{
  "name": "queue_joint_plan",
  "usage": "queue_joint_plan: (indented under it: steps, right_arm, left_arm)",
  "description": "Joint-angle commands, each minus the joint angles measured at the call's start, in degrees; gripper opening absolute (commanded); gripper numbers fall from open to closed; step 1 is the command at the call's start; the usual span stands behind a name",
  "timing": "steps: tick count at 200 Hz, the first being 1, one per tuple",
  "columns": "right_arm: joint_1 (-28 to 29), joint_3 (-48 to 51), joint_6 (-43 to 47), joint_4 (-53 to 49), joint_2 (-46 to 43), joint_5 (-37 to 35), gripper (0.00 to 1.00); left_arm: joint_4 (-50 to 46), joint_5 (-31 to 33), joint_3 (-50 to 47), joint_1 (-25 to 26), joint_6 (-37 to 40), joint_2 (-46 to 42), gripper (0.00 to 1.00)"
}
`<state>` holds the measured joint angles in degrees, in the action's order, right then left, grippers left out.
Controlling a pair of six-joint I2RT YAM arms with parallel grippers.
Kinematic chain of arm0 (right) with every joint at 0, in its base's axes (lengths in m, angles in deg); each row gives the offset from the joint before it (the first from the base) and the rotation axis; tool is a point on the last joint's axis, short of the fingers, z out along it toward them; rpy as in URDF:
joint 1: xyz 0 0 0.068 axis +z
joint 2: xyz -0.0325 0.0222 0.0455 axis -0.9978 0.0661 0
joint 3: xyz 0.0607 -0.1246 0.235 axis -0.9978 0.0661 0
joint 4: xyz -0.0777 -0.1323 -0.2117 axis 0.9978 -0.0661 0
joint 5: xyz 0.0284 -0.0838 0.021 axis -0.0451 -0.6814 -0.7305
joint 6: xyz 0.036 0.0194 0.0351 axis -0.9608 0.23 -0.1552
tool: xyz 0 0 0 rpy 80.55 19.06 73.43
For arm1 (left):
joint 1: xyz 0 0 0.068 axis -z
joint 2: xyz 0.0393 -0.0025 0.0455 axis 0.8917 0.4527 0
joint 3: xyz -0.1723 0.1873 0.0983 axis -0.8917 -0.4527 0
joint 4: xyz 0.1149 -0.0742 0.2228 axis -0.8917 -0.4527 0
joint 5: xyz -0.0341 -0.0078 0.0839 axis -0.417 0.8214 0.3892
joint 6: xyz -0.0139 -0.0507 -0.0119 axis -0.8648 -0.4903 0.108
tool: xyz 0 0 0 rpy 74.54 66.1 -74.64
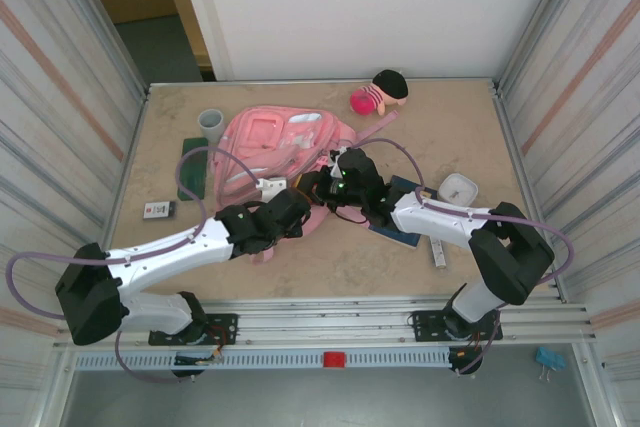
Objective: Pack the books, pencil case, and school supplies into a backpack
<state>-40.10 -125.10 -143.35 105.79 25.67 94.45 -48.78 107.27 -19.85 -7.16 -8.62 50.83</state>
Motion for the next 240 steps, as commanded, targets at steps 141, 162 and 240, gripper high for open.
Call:
queue_joint_plan:
  steps: [141,162,240]
  right_arm:
    - [-5.02,5.34,-9.16,14.19,-3.80,2.80,0.62]
    - [-2.23,4.62,-10.37,15.76,-1.99,-0.49,0.62]
    - [-10.40,2.86,1.38,-1.45,-6.28,10.83,0.05]
  left_arm:
    - [16.43,-14.38,-12.34,-8.24,15.72,-22.41,0.00]
    - [16.57,-16.63,-9.94,-8.24,17.17,-20.01,0.00]
    - [7.83,-14.30,-11.69,-11.51,18.24,-23.96,0.00]
